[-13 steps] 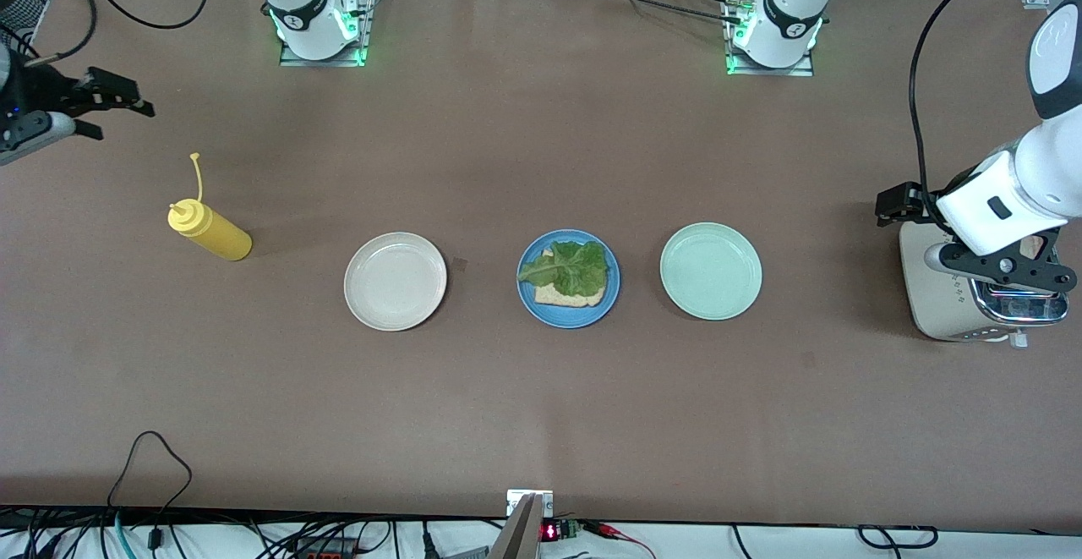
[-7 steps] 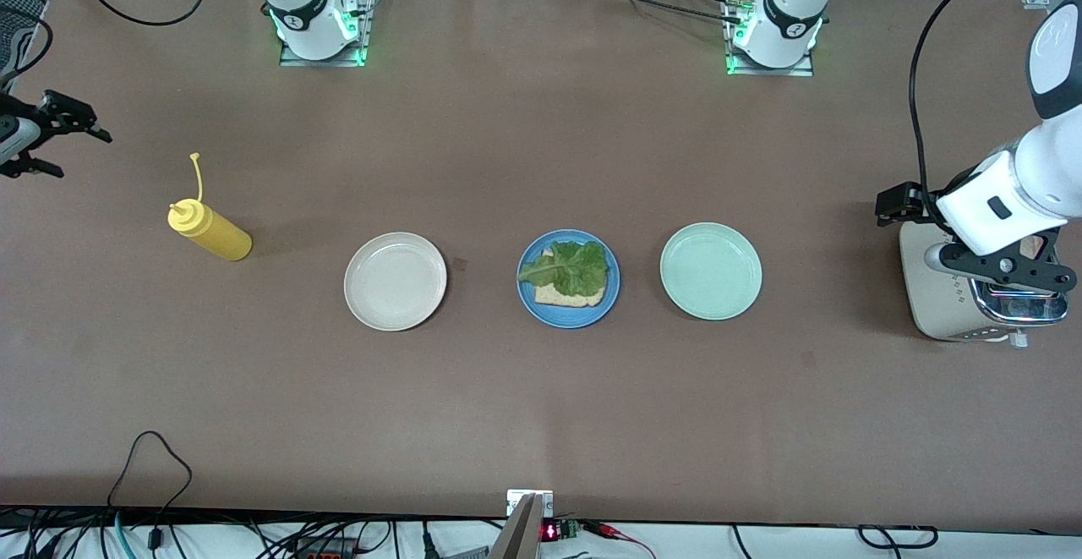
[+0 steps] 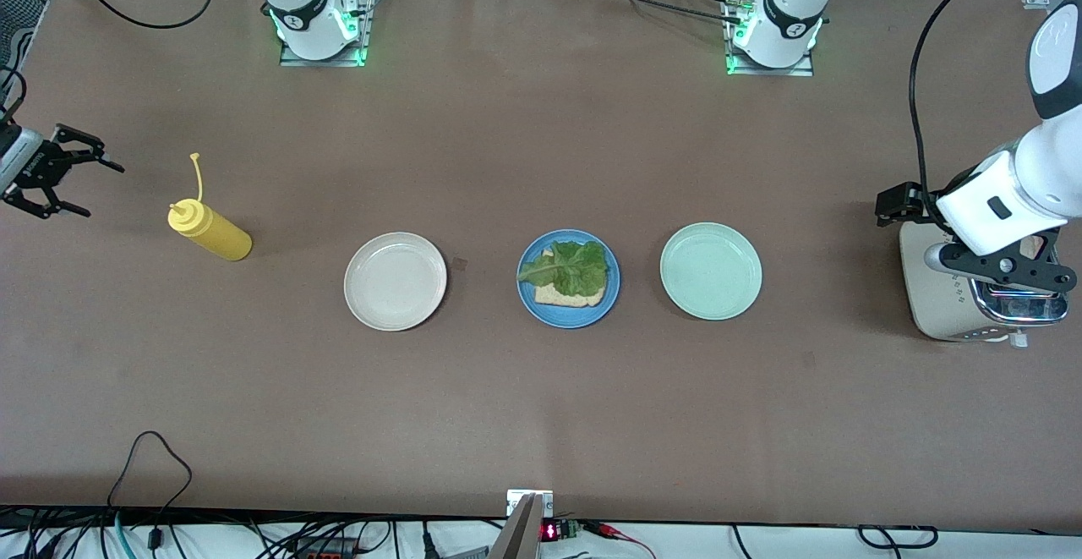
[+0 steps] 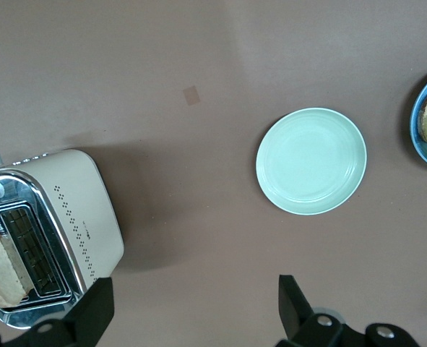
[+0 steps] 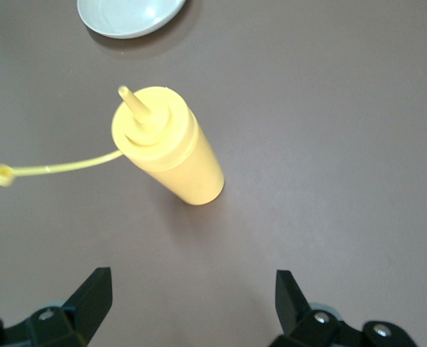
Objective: Make sandwich in blue plate with both arms
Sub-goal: 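Grasp the yellow mustard bottle with the right gripper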
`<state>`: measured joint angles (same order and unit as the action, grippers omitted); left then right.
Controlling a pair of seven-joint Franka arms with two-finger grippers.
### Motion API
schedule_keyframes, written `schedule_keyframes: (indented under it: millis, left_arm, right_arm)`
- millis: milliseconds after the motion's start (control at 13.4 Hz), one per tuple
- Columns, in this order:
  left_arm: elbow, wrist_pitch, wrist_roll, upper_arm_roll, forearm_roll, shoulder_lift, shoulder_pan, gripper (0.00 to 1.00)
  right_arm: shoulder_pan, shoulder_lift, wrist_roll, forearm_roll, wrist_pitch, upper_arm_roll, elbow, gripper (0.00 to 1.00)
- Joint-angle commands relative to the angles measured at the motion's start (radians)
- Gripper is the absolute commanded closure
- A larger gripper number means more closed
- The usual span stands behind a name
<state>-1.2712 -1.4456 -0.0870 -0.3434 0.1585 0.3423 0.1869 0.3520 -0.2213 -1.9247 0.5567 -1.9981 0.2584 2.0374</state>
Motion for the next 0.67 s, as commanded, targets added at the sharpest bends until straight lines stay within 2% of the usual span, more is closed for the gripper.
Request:
schedule_keyframes:
  millis: [0,150,374,599]
  left_arm:
    - [0.033,0.017,0.001,-0.005,-0.013,0.014,0.003,0.0]
    - [0.033,0.017,0.001,-0.005,-0.013,0.014,0.003,0.0]
    - [0.033,0.017,0.001,-0.005,-0.013,0.014,0.003,0.0]
    - [0.033,0.017,0.0,-0.005,-0.013,0.014,0.003,0.0]
  right_arm:
    - [0.054,-0.13,-0.242,0.162,0.027,-0.004,-0.084,0.0]
    - [0.082,-0.211,-0.368,0.264,0.097,-0.004,-0.114,0.0]
    - [0.123,-0.375,-0.528,0.392,0.241,-0.013,-0.212,0.0]
    - [0.133,-0.432,-0.618,0.457,0.335,-0.016,-0.217,0.0]
